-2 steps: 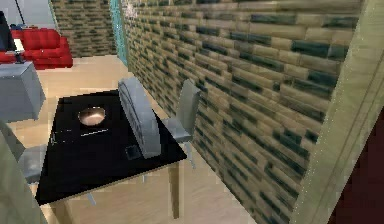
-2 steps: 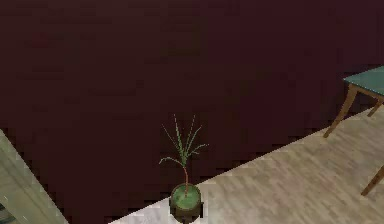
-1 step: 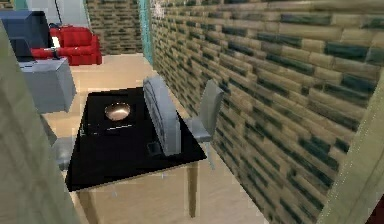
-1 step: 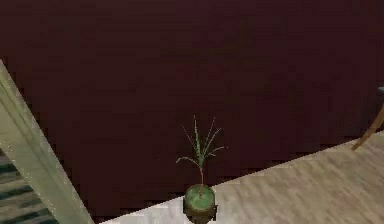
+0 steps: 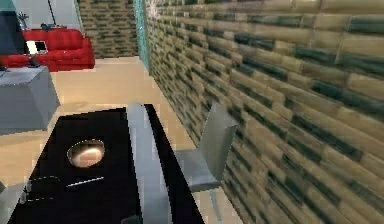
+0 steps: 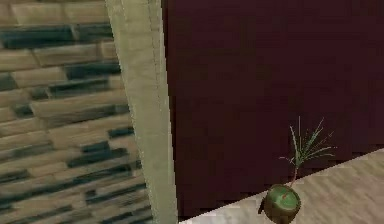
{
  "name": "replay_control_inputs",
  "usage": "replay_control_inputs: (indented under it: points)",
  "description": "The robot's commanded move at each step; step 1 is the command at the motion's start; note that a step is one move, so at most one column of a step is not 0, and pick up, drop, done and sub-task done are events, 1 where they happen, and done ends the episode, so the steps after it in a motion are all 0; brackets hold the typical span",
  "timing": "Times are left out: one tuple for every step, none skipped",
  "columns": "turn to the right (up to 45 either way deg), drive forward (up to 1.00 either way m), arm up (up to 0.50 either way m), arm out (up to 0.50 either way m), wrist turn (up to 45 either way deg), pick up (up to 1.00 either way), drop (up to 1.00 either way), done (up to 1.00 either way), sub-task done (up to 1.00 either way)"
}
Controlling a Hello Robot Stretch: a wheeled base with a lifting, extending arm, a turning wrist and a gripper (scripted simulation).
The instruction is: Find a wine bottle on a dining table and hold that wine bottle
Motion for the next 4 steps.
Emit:
replay_control_inputs:
  points:
    - [0.0, 0.05, 0.00, 0.00, 0.0, 0.00, 0.00, 0.00, 0.00]
    - [-45.0, 0.00, 0.00, 0.00, 0.0, 0.00, 0.00, 0.00, 0.00]
    - [-30.0, 0.00, 0.00, 0.00, 0.0, 0.00, 0.00, 0.00, 0.00]
    - [0.0, 0.20, 0.00, 0.00, 0.0, 0.00, 0.00, 0.00, 0.00]
